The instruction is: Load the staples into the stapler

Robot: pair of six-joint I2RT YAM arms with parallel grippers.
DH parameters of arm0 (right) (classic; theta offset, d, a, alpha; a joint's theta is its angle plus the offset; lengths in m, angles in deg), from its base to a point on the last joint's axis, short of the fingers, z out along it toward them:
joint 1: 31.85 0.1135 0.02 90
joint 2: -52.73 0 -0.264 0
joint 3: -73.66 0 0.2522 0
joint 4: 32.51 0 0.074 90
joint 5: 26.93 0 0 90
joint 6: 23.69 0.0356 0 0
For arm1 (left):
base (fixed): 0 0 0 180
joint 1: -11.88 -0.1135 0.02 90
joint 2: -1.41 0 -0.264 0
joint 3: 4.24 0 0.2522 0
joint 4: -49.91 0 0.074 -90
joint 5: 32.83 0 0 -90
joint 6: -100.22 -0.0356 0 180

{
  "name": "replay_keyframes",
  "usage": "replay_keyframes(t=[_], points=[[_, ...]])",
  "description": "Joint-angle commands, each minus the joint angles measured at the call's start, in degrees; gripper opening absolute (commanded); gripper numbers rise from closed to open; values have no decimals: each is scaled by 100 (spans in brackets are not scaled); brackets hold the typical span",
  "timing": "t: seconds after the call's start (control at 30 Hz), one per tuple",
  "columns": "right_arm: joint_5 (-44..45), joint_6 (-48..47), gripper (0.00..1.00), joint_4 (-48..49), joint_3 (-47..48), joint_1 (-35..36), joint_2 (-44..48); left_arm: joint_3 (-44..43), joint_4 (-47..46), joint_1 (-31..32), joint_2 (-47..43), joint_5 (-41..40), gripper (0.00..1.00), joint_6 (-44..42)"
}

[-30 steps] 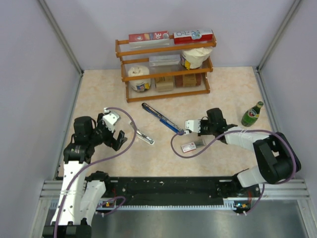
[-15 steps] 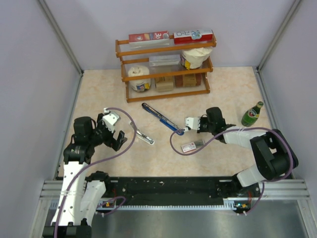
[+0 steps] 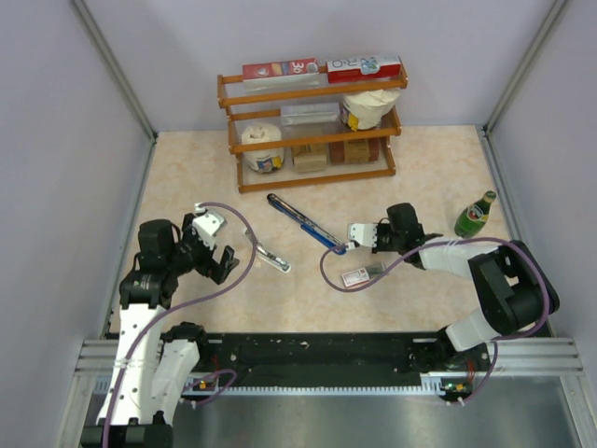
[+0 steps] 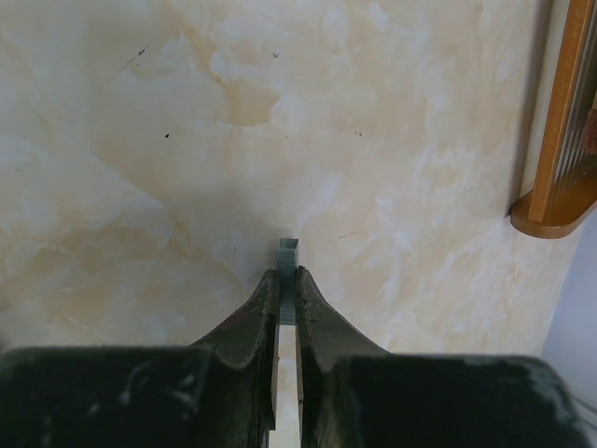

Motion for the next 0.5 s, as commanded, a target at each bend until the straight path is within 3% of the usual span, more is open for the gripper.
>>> replay_keyframes(t=[0.0,0.47], points=[[-96,130,1,-173,168,7,-5,8,-208,-46,-89,36,99,-20],[-148,174,9,-490,265,16,-22,8,-217,-54,-97,36,99,-28]])
